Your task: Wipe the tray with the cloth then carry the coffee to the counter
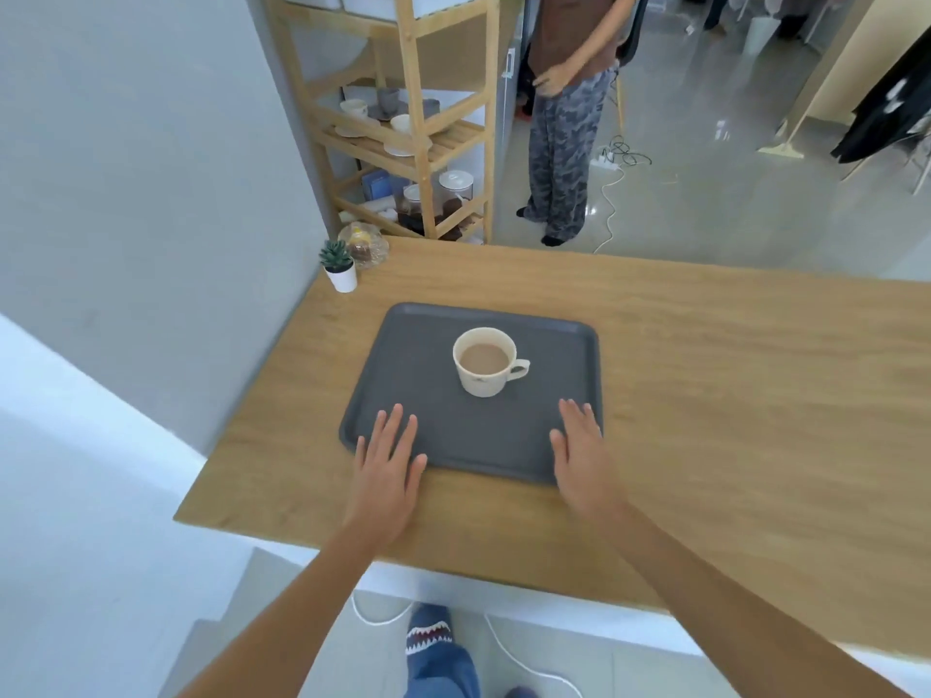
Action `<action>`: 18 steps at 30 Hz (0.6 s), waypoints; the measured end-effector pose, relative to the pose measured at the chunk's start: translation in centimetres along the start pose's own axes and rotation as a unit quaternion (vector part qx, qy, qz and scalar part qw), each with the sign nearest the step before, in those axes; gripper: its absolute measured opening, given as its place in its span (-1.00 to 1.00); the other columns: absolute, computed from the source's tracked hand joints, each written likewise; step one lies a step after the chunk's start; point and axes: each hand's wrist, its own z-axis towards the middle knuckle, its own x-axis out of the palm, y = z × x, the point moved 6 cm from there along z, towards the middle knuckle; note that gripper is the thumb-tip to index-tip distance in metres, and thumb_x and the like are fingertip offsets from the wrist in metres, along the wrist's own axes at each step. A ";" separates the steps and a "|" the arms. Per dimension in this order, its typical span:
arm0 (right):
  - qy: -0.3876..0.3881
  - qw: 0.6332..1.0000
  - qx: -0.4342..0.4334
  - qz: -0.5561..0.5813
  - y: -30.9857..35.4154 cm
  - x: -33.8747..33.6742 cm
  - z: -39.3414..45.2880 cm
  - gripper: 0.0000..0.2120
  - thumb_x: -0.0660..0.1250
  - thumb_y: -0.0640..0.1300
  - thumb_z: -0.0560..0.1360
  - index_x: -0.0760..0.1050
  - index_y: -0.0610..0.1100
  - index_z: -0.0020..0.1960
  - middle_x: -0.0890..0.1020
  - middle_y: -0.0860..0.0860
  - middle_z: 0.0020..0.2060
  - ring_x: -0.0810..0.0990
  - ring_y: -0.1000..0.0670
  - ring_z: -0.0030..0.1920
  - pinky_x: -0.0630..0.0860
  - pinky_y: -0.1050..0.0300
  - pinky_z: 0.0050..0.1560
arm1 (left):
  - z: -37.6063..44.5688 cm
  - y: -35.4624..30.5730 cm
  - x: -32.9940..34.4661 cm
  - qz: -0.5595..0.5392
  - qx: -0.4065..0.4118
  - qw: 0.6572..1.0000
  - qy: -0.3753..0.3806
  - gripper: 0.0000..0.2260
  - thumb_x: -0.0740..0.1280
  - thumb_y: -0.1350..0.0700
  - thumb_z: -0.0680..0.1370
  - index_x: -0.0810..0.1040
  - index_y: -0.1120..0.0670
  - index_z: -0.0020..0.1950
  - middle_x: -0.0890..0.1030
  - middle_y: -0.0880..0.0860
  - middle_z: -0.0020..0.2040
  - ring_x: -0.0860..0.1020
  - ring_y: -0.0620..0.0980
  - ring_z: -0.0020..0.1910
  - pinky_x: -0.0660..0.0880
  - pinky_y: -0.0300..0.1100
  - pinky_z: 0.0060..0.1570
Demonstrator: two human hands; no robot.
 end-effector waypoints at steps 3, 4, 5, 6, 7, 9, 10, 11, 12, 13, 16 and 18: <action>-0.005 0.993 -0.048 -0.106 0.3 3.0 -3.1 -0.25 -0.38 0.22 0.53 0.04 -0.20 0.53 0.11 -0.08 0.54 -0.06 -0.10 0.55 -0.16 -0.05 0.50 | -2.4 -0.4 2.0 0.056 0.026 0.997 0.036 -0.43 -0.17 -0.18 0.61 0.12 0.06 0.54 0.05 0.00 0.58 -0.06 -0.01 0.56 0.06 0.10 0.45; -0.008 0.990 -0.055 -0.128 0.4 3.9 -3.7 -0.21 -0.45 0.23 0.51 0.03 -0.20 0.53 0.10 -0.09 0.54 -0.06 -0.11 0.55 -0.17 -0.08 0.49 | -2.8 -0.3 2.3 0.068 0.023 0.996 0.050 -0.43 -0.17 -0.18 0.60 0.08 0.06 0.55 0.02 -0.01 0.58 -0.08 -0.01 0.56 0.05 0.09 0.46; -0.011 0.987 -0.057 -0.148 0.5 4.7 -4.2 -0.23 -0.45 0.22 0.52 0.03 -0.21 0.53 0.11 -0.09 0.54 -0.05 -0.11 0.55 -0.16 -0.10 0.49 | -3.0 -0.3 2.5 0.075 0.023 0.995 0.054 -0.42 -0.16 -0.19 0.60 0.04 0.05 0.56 -0.01 -0.03 0.58 -0.10 -0.02 0.56 0.02 0.08 0.47; -0.008 0.985 -0.054 -0.165 0.5 5.4 -4.6 -0.27 -0.40 0.20 0.54 0.04 -0.21 0.53 0.12 -0.10 0.54 -0.04 -0.11 0.55 -0.14 -0.12 0.50 | -3.1 -0.4 2.5 0.082 0.022 0.994 0.064 -0.41 -0.15 -0.20 0.60 0.00 0.05 0.56 -0.04 -0.04 0.58 -0.13 -0.04 0.56 -0.01 0.07 0.48; -0.002 0.983 -0.048 -0.180 0.4 6.0 -4.9 -0.31 -0.34 0.18 0.57 0.06 -0.21 0.52 0.15 -0.11 0.53 -0.01 -0.12 0.54 -0.13 -0.13 0.52 | -3.0 -0.4 2.5 0.091 0.026 0.994 0.063 -0.41 -0.13 -0.20 0.60 -0.03 0.05 0.57 -0.07 -0.04 0.58 -0.15 -0.04 0.56 -0.03 0.06 0.49; -0.004 0.976 -0.039 -0.215 0.2 6.6 -5.1 -0.38 -0.21 0.15 0.61 0.10 -0.21 0.51 0.20 -0.13 0.52 0.04 -0.13 0.53 -0.14 -0.15 0.49 | -2.8 -0.4 2.6 0.110 0.039 0.991 0.068 -0.40 -0.08 -0.20 0.61 -0.05 0.06 0.57 -0.08 -0.04 0.58 -0.17 -0.04 0.56 -0.05 0.07 0.51; -0.008 0.972 -0.038 -0.233 0.0 6.8 -5.2 -0.40 -0.14 0.14 0.61 0.11 -0.21 0.51 0.20 -0.13 0.52 0.04 -0.13 0.53 -0.16 -0.14 0.48 | -2.8 -0.5 2.6 0.117 0.041 0.990 0.072 -0.40 -0.07 -0.20 0.61 -0.06 0.06 0.57 -0.07 -0.03 0.58 -0.17 -0.03 0.56 -0.06 0.07 0.51; -0.015 0.969 -0.042 -0.245 -0.1 6.9 -5.3 -0.40 -0.09 0.13 0.60 0.10 -0.21 0.51 0.19 -0.12 0.52 0.03 -0.13 0.53 -0.18 -0.14 0.48 | -2.8 -0.5 2.6 0.122 0.048 0.989 0.069 -0.40 -0.06 -0.19 0.61 -0.06 0.07 0.57 -0.07 -0.02 0.59 -0.17 -0.02 0.56 -0.08 0.06 0.51; -0.019 0.967 -0.041 -0.252 0.0 6.9 -5.4 -0.40 -0.05 0.13 0.60 0.09 -0.20 0.52 0.17 -0.11 0.52 0.03 -0.13 0.54 -0.19 -0.13 0.48 | -2.9 -0.5 2.5 0.127 0.048 0.988 0.072 -0.40 -0.06 -0.19 0.61 -0.06 0.07 0.57 -0.07 -0.02 0.59 -0.17 -0.02 0.56 -0.09 0.05 0.51; -0.024 0.965 -0.046 -0.258 -0.1 6.9 -5.4 -0.40 -0.03 0.12 0.60 0.08 -0.20 0.52 0.16 -0.11 0.53 0.02 -0.12 0.54 -0.19 -0.13 0.48 | -2.9 -0.5 2.6 0.131 0.052 0.988 0.069 -0.40 -0.06 -0.19 0.61 -0.07 0.07 0.57 -0.07 -0.01 0.59 -0.18 -0.02 0.56 -0.10 0.04 0.51; -0.021 0.964 -0.031 -0.263 0.0 6.7 -5.4 -0.40 -0.04 0.12 0.60 0.05 -0.19 0.53 0.13 -0.09 0.54 -0.02 -0.11 0.55 -0.18 -0.14 0.49 | -2.9 -0.6 2.5 0.136 0.054 0.987 0.069 -0.40 -0.06 -0.18 0.61 -0.06 0.08 0.57 -0.06 0.00 0.59 -0.17 -0.01 0.56 -0.06 0.06 0.51; -0.008 0.967 -0.023 -0.254 -0.2 7.0 -5.5 -0.40 -0.09 0.13 0.61 0.01 -0.18 0.53 0.11 -0.09 0.54 -0.04 -0.10 0.55 -0.12 -0.16 0.49 | -2.9 -0.7 2.3 0.124 0.056 0.988 0.070 -0.40 -0.06 -0.18 0.61 -0.07 0.08 0.57 -0.07 -0.01 0.59 -0.18 -0.01 0.56 -0.05 0.08 0.51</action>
